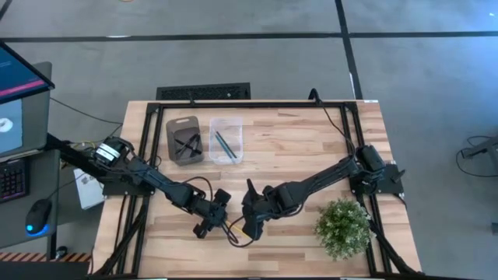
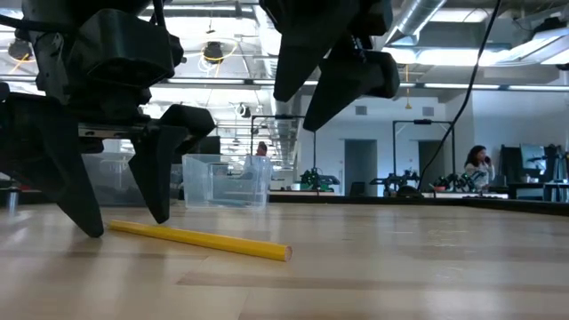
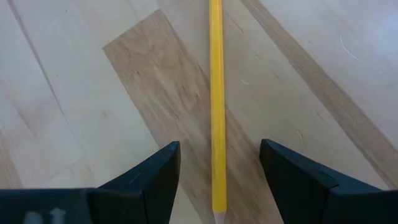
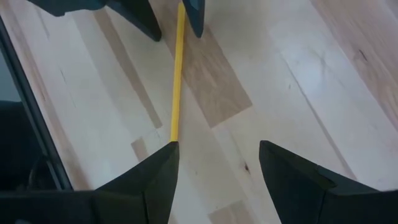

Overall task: Sort pens & pencils
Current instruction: Put the yellow pencil into the transparent bin

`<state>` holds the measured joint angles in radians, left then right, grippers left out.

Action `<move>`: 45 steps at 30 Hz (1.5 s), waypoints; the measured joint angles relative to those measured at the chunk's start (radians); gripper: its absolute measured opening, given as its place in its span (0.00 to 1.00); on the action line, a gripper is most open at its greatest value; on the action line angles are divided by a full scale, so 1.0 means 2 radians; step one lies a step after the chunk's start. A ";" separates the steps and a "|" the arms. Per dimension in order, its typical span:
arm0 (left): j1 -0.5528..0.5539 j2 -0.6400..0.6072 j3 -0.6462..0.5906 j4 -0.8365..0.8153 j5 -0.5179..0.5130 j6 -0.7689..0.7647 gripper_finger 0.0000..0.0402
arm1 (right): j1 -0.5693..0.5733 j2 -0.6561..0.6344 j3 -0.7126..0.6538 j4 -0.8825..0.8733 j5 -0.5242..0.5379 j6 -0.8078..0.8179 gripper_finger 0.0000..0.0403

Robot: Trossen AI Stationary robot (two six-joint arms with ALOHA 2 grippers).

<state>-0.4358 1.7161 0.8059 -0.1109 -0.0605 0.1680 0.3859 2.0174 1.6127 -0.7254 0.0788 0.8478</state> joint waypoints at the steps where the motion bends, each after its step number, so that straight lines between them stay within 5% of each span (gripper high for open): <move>1: 0.000 0.000 0.000 0.000 0.000 0.000 0.54 | 0.000 0.000 0.000 0.000 0.000 0.000 0.61; 19: 0.016 0.000 0.000 -0.025 0.037 -0.093 0.54 | 0.000 0.000 0.000 0.004 0.000 0.000 0.61; 29: 0.018 0.002 0.000 -0.037 0.078 -0.074 0.53 | 0.000 0.000 0.000 0.004 0.000 0.000 0.61; 45: 0.016 0.016 0.000 -0.040 0.057 -0.052 0.33 | -0.001 0.000 0.000 0.014 0.000 0.000 0.61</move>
<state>-0.4038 1.7489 0.8066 -0.1917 0.0536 0.0643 0.3840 2.0174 1.6127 -0.6974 0.0788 0.8478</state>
